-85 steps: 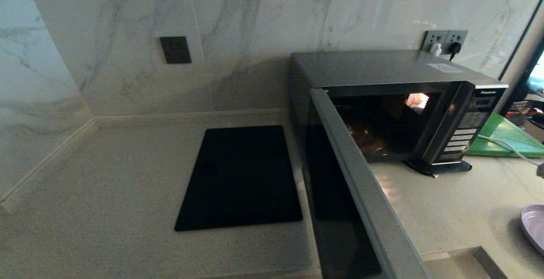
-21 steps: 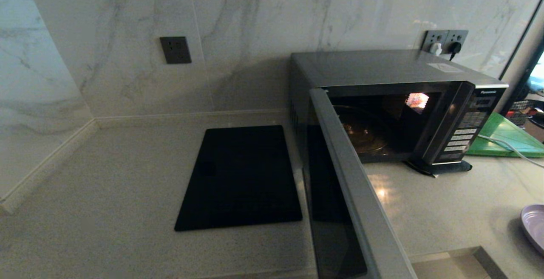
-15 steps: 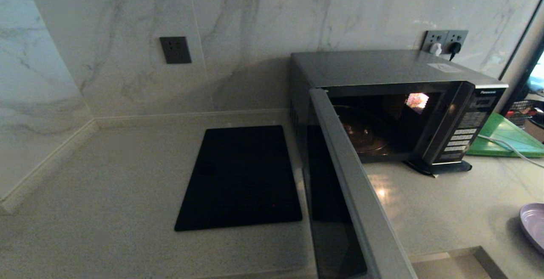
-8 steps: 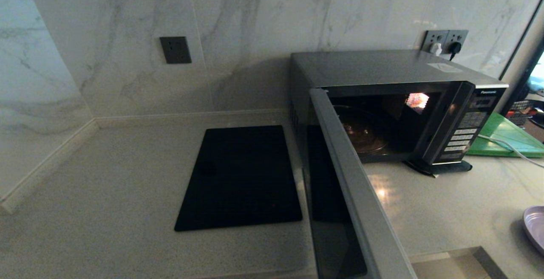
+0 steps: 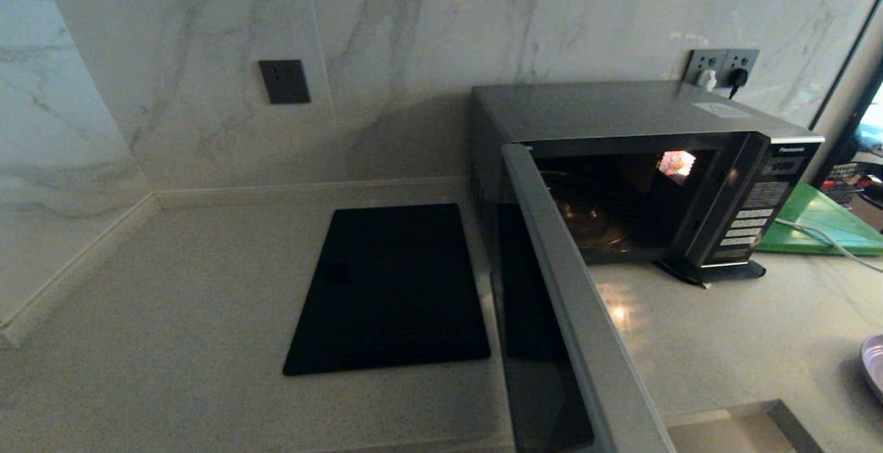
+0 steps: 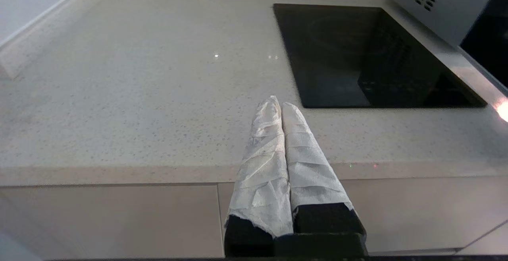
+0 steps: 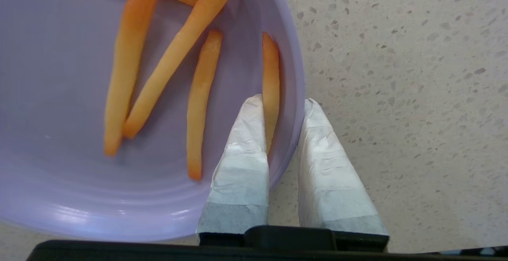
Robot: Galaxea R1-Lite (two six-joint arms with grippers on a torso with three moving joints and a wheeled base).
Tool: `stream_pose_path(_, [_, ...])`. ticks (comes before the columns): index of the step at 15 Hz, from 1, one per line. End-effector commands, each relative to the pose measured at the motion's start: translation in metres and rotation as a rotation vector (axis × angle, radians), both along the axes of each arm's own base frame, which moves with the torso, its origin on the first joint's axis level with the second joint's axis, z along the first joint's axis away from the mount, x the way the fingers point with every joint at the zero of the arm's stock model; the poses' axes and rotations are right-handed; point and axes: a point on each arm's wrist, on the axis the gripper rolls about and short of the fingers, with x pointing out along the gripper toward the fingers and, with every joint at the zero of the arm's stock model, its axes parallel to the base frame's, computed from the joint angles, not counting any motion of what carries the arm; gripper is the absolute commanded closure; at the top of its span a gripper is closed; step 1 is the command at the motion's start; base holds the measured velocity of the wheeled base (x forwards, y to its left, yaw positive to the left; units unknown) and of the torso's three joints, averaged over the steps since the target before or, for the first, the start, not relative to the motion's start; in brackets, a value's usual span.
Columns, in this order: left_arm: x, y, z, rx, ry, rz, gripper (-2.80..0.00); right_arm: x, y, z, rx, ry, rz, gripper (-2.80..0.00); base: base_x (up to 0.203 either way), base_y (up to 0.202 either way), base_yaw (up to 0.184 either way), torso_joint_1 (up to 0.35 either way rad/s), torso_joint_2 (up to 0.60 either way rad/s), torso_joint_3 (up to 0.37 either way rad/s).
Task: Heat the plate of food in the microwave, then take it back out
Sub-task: Open the microwave oven, then put the plate in the microwave oven
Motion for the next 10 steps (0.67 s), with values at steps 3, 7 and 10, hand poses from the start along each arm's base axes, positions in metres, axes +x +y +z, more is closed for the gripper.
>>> stream_pose_path(3, [0.000, 0.000, 0.000, -0.001, 0.001, 0.000, 0.00, 0.000, 0.001, 0.003, -0.005, -0.003, -0.004, 0.00, 0.000, 0.000, 0.000, 0.000, 0.00, 0.000])
stream_pose_path(7, [0.000, 0.000, 0.000, -0.001, 0.001, 0.000, 0.00, -0.003, 0.003, 0.013, -0.030, -0.016, 0.026, 0.00, 0.000, 0.000, 0.000, 0.000, 0.00, 0.000])
stream_pose_path(10, [0.000, 0.000, 0.000, -0.001, 0.001, 0.000, 0.00, -0.006, 0.006, 0.023, -0.054, -0.028, 0.039, 0.00, 0.000, 0.000, 0.000, 0.000, 0.00, 0.000])
